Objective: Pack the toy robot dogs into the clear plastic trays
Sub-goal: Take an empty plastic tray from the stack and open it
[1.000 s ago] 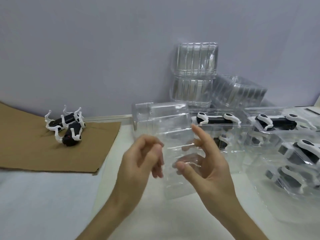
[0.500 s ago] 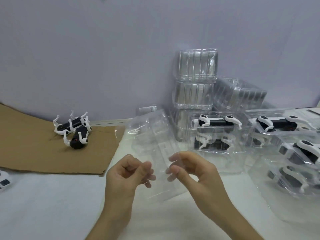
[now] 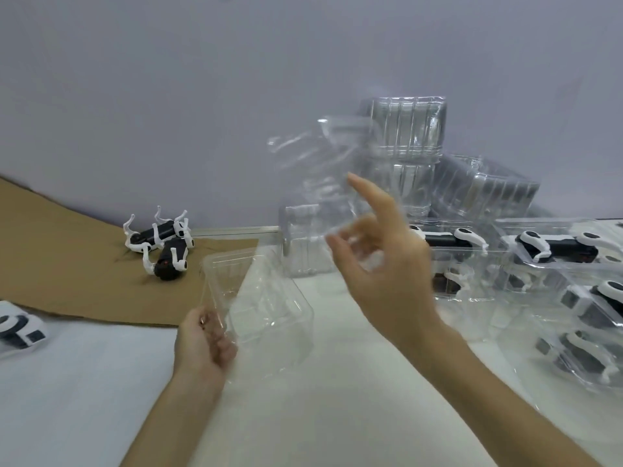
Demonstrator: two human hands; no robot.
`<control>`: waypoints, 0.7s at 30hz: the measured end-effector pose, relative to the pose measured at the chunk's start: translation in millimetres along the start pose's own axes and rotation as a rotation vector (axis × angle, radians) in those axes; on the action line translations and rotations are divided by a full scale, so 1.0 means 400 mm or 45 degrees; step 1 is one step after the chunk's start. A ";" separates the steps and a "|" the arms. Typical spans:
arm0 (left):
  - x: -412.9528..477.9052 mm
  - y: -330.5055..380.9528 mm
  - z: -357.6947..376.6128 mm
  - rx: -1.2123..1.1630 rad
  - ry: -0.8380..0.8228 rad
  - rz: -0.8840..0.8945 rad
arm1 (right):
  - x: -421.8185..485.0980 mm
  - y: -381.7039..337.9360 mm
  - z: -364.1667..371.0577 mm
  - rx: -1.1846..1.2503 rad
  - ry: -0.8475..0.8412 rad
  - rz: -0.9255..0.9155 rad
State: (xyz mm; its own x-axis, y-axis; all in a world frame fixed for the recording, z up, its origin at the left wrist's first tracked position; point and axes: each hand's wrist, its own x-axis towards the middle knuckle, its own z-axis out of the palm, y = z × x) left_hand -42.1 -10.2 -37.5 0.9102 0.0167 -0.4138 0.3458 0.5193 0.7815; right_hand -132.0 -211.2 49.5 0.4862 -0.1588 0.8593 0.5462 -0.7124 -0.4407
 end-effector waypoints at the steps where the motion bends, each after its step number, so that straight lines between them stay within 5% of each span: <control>1: 0.004 -0.003 -0.002 0.014 -0.006 -0.006 | 0.033 0.002 0.030 -0.069 -0.050 -0.046; 6: 0.019 -0.011 -0.007 -0.005 0.020 0.034 | 0.184 0.060 0.199 -0.638 -0.393 -0.056; 13: 0.028 -0.021 -0.010 0.096 0.028 0.085 | 0.222 0.204 0.320 -0.786 -0.965 0.577; 18: 0.043 -0.025 -0.011 0.110 0.030 0.086 | 0.207 0.240 0.329 -1.077 -0.746 0.275; 21: 0.046 -0.026 -0.008 0.131 0.035 0.092 | 0.197 0.268 0.320 -1.027 -0.933 0.496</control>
State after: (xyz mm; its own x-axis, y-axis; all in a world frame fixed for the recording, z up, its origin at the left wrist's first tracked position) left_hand -29.7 -12.8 -54.8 0.9275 0.0755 -0.3661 0.3021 0.4257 0.8529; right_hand 52.3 -212.6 36.7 0.9489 -0.2173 0.2290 -0.1935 -0.9735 -0.1217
